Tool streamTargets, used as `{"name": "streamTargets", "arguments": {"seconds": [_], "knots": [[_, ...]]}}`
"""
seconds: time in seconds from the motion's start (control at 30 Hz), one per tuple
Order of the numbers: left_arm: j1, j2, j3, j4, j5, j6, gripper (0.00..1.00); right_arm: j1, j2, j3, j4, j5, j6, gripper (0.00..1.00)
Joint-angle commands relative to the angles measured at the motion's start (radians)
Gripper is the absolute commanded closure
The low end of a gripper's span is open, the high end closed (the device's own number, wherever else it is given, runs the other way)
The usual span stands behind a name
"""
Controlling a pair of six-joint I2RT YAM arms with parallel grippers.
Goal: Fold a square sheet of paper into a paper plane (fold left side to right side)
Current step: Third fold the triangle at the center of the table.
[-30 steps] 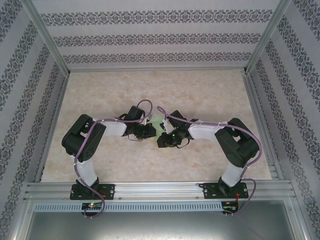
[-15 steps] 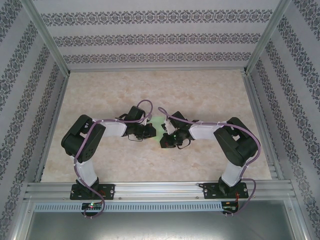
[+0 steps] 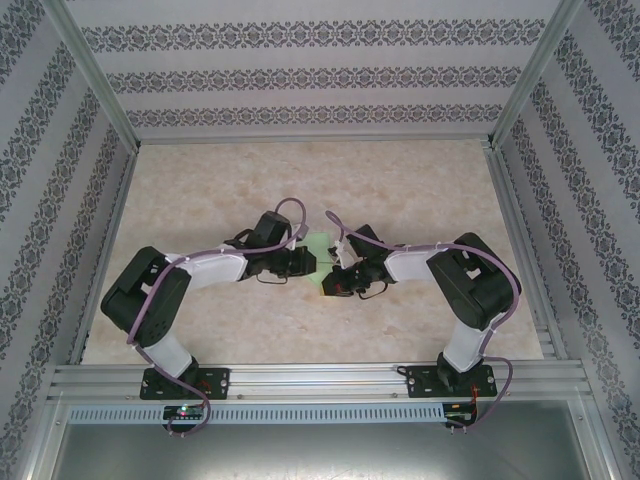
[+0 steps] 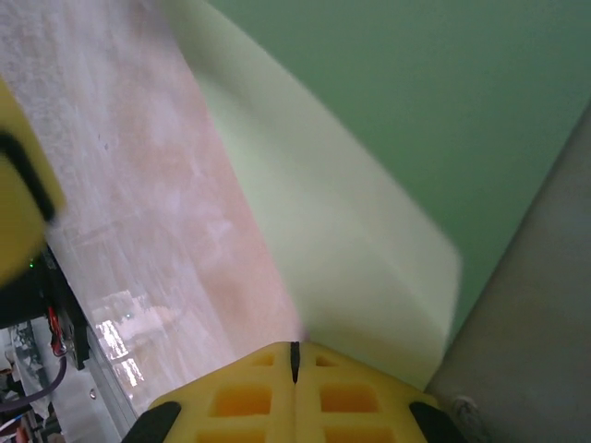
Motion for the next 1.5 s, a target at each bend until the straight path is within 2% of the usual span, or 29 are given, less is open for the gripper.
{"name": "streamTargets", "arguments": {"seconds": [0.0,0.33,0.93,1.2,1.47], "knots": [[-0.027,0.038,-0.005,0.051,0.004,-0.005,0.88,0.001,0.064,-0.045,-0.100,0.091,0.002,1.00],[-0.050,0.126,0.014,0.095,0.005,-0.018,0.88,0.001,0.063,-0.032,-0.127,0.104,-0.007,1.00],[-0.041,0.093,-0.073,0.019,-0.171,-0.008,0.89,-0.002,0.076,-0.010,-0.206,0.134,-0.034,1.00],[0.037,0.058,-0.104,0.017,-0.208,0.035,0.89,-0.003,0.082,-0.013,-0.208,0.128,-0.037,1.00],[0.178,0.062,-0.065,0.001,-0.186,0.098,0.88,-0.002,0.072,-0.020,-0.205,0.122,-0.041,1.00]]}}
